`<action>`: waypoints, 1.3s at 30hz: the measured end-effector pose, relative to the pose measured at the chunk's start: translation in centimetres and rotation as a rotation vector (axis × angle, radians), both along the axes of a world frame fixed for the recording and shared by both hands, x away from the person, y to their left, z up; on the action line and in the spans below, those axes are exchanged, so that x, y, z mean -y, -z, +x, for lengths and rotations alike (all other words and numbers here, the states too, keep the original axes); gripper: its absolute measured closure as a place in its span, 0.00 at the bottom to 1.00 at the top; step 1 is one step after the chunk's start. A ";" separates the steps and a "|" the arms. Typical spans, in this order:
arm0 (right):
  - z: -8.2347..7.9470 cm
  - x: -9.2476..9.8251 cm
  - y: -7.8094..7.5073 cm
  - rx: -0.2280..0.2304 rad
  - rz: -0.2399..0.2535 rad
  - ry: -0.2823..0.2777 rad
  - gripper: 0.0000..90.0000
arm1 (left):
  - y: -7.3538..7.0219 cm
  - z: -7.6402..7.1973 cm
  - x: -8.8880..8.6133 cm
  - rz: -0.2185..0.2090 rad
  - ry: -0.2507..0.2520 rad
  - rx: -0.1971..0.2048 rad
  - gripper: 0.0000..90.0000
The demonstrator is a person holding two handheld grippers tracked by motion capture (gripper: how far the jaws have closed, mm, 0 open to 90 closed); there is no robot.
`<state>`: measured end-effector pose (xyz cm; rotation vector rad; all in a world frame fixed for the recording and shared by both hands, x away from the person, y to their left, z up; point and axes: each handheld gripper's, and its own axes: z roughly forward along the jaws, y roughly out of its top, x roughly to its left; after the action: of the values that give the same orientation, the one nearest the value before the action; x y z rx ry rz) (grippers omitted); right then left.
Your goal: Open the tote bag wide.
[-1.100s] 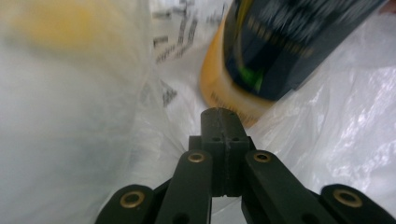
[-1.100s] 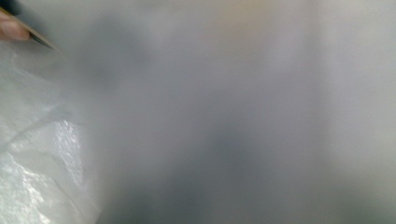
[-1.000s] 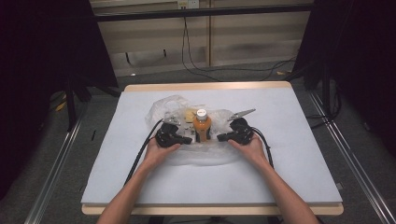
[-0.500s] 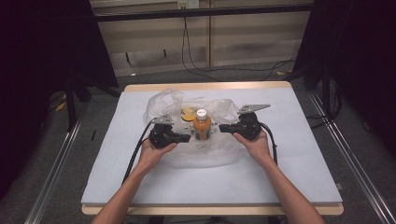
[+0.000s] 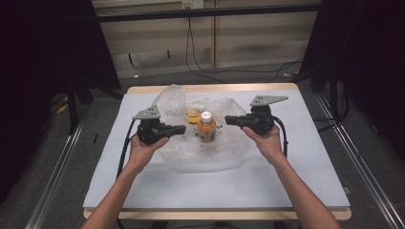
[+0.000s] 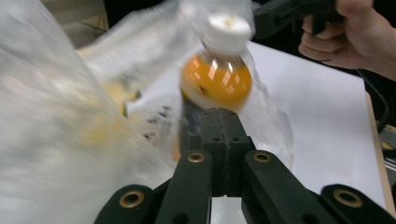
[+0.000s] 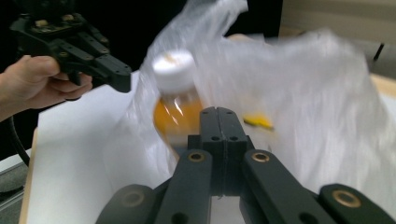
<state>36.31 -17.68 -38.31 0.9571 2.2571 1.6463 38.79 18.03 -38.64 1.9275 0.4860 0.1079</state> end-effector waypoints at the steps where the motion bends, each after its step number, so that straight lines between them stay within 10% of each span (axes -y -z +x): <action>1: 0.2 -0.2 -0.6 0.008 0.001 -0.004 1.00 | -0.6 0.4 -0.1 -0.007 -0.006 0.010 1.00; 7: 2.0 -1.9 -3.3 0.047 -0.022 -0.018 1.00 | -2.6 3.1 -0.3 -0.016 -0.040 0.033 1.00; 13: 4.9 -4.3 -3.8 0.038 -0.061 -0.014 1.00 | -1.1 5.1 2.9 0.073 -0.017 0.004 1.00; 25: 6.6 -4.5 4.8 -0.170 -0.241 -0.051 1.00 | 5.4 5.6 7.3 0.305 0.048 -0.083 1.00; 35: 5.7 -4.8 9.0 -0.233 -0.382 -0.099 1.00 | 8.7 4.9 6.3 0.470 0.044 -0.110 1.00; 39: 5.4 -4.3 9.2 -0.244 -0.456 -0.099 1.00 | 8.7 4.6 5.4 0.461 0.033 -0.116 1.00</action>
<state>41.75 -13.35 -47.53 0.9769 2.7099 1.0082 43.41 12.63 -47.35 2.4021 0.5398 0.0928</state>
